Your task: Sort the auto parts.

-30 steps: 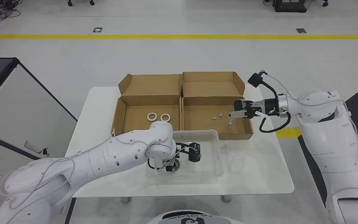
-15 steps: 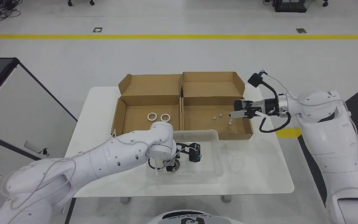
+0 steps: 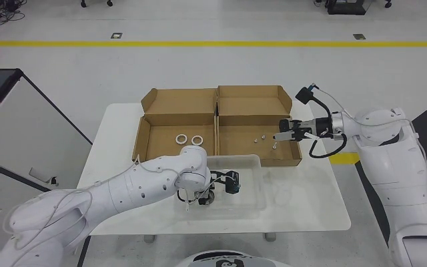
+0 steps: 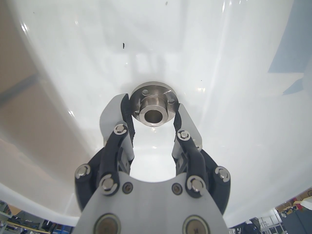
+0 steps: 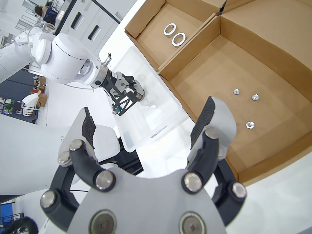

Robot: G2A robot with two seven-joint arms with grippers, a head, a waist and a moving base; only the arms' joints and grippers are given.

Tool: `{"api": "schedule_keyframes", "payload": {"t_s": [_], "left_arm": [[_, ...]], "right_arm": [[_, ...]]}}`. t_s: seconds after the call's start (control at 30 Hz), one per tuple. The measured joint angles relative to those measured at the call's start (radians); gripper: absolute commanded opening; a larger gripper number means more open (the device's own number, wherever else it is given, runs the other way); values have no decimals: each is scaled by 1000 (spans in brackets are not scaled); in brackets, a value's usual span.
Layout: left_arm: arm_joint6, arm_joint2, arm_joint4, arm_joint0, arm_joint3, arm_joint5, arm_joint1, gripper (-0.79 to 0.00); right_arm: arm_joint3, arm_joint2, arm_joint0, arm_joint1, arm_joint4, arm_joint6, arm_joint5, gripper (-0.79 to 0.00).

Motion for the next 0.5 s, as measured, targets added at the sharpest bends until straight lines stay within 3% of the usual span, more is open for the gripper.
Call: {"api": "schedule_keyframes", "payload": {"t_s": [0.43, 0.47, 0.5], "left_arm": [[-5, 0, 6, 2, -7, 5, 0, -486], [-4, 0, 7, 3, -5, 4, 0, -579], [-4, 0, 7, 3, -4, 4, 0, -785]], "right_arm": [[0, 0, 0, 0, 0, 0, 0, 0], [0, 0, 0, 0, 0, 0, 0, 0], [0, 0, 0, 0, 0, 0, 0, 0]]}}
